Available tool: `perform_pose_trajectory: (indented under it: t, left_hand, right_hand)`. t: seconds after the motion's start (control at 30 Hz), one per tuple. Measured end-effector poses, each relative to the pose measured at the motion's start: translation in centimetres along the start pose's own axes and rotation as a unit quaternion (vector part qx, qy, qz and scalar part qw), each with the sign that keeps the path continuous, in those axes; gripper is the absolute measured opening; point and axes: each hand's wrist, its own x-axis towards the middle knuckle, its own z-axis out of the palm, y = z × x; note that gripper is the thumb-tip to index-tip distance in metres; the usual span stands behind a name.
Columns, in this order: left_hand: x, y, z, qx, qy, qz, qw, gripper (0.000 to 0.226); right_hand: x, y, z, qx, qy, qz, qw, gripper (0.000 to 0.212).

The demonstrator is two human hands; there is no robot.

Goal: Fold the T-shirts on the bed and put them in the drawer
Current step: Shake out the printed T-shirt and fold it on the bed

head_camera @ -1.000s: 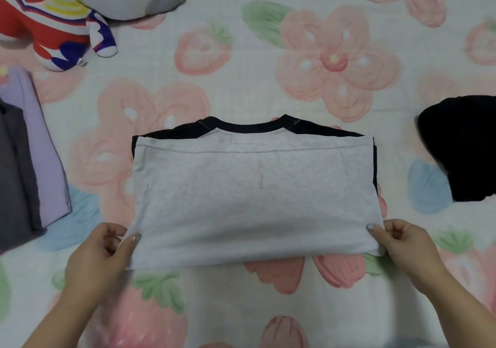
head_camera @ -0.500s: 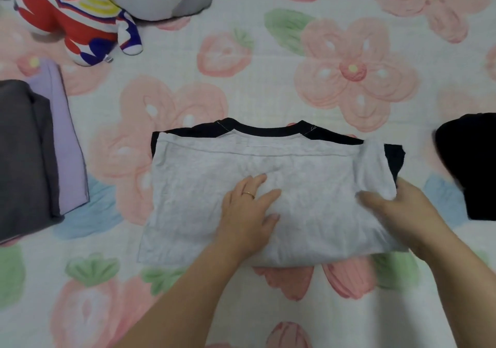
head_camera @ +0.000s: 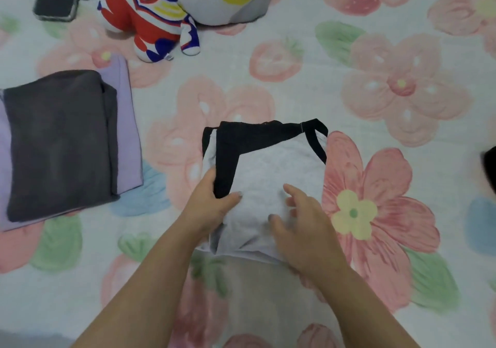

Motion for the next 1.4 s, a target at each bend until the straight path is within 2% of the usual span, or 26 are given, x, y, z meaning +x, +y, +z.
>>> perform_pose_trajectory:
  t: [0.1, 0.2, 0.27, 0.33, 0.4, 0.5, 0.6, 0.67, 0.7, 0.8, 0.87, 0.93, 1.0, 1.07, 1.1, 1.13, 1.17, 1.23, 1.27, 1.33, 1.4]
  left_hand:
    - [-0.6, 0.3, -0.7, 0.045, 0.019, 0.055, 0.997, 0.052]
    - [-1.2, 0.2, -2.1, 0.149, 0.112, 0.071, 0.980, 0.063]
    - [-1.8, -0.6, -2.6, 0.239, 0.142, 0.036, 0.960, 0.078]
    - [-2.8, -1.5, -2.8, 0.244, 0.124, -0.021, 0.962, 0.098]
    - [-4.2, -2.5, -3.1, 0.235, 0.097, -0.029, 0.967, 0.105]
    - [-6.1, -4.1, -3.5, 0.187, 0.142, -0.002, 0.972, 0.074]
    - [-6.3, -4.9, -3.2, 0.124, 0.241, -0.013, 0.963, 0.040]
    - [-6.1, -5.1, -3.1, 0.149, 0.294, -0.006, 0.944, 0.026]
    - [-6.1, -5.2, -3.1, 0.166, 0.305, -0.003, 0.938, 0.022]
    - [-6.8, -5.2, -2.5, 0.241, 0.298, -0.004, 0.924, 0.021]
    - [-7.2, -5.4, -1.6, 0.260, 0.284, -0.024, 0.923, 0.012]
    - [-7.2, -5.7, -1.1, 0.222, 0.273, -0.049, 0.935, 0.011]
    - [-7.0, -5.6, -1.7, 0.176, 0.301, -0.071, 0.934, 0.022]
    - [-6.6, -5.1, -3.0, 0.207, 0.368, -0.048, 0.905, 0.021]
    - [-6.4, -4.6, -3.3, 0.256, 0.395, -0.004, 0.882, 0.018]
    - [-6.2, -3.7, -3.1, 0.308, 0.395, 0.051, 0.864, 0.020]
    - [-5.9, -2.9, -2.2, 0.356, 0.360, 0.112, 0.855, 0.029]
    - [-4.4, -2.1, 0.8, 0.439, 0.239, 0.227, 0.836, 0.047]
    - [-3.4, -1.8, 2.4, 0.476, 0.185, 0.258, 0.820, 0.052]
    - [-1.0, -2.0, 3.5, 0.564, 0.121, 0.242, 0.780, 0.057]
    - [1.4, -3.2, 1.3, 0.616, 0.112, 0.173, 0.761, 0.064]
  right_hand:
    - [0.4, 1.6, -0.5, -0.029, 0.066, 0.012, 0.997, 0.052]
    - [0.9, 2.0, -0.6, -0.034, 0.127, 0.008, 0.991, 0.050]
    - [1.2, 1.8, 0.0, -0.038, 0.117, 0.007, 0.992, 0.054]
    - [1.4, 1.8, 1.0, -0.004, 0.094, 0.035, 0.995, 0.064]
    - [1.2, 2.4, 1.5, 0.057, 0.091, 0.089, 0.990, 0.075]
    - [-0.2, 4.2, 2.2, 0.122, 0.076, 0.141, 0.979, 0.077]
    - [-1.5, 6.0, 3.1, 0.168, 0.017, 0.174, 0.970, 0.044]
    - [-1.8, 6.7, 3.4, 0.184, 0.009, 0.185, 0.965, 0.025]
    - [-1.8, 7.0, 3.4, 0.187, 0.008, 0.183, 0.965, 0.022]
    - [-1.9, 7.2, 3.2, 0.208, -0.002, 0.165, 0.964, 0.021]
    - [-2.2, 7.3, 3.2, 0.210, -0.009, 0.159, 0.965, 0.017]
    - [-2.4, 7.4, 3.1, 0.191, -0.003, 0.158, 0.969, 0.019]
    - [-2.5, 7.6, 3.0, 0.161, -0.004, 0.162, 0.974, 0.026]
    - [-2.6, 7.5, 2.9, 0.130, -0.012, 0.172, 0.976, 0.027]
    - [-2.5, 7.4, 2.8, 0.096, 0.006, 0.165, 0.981, 0.025]
    - [-2.4, 7.1, 2.7, 0.047, 0.059, 0.137, 0.988, 0.022]
    - [-2.0, 6.5, 2.6, -0.002, 0.136, 0.091, 0.987, 0.024]
    - [-0.4, 4.6, 2.6, -0.058, 0.249, -0.032, 0.966, 0.042]
    - [0.8, 3.7, 2.6, -0.083, 0.268, -0.083, 0.956, 0.050]
    - [3.5, 2.9, 2.8, -0.160, 0.203, -0.124, 0.958, 0.056]
    - [6.0, 3.7, 3.1, -0.249, 0.101, -0.116, 0.956, 0.061]
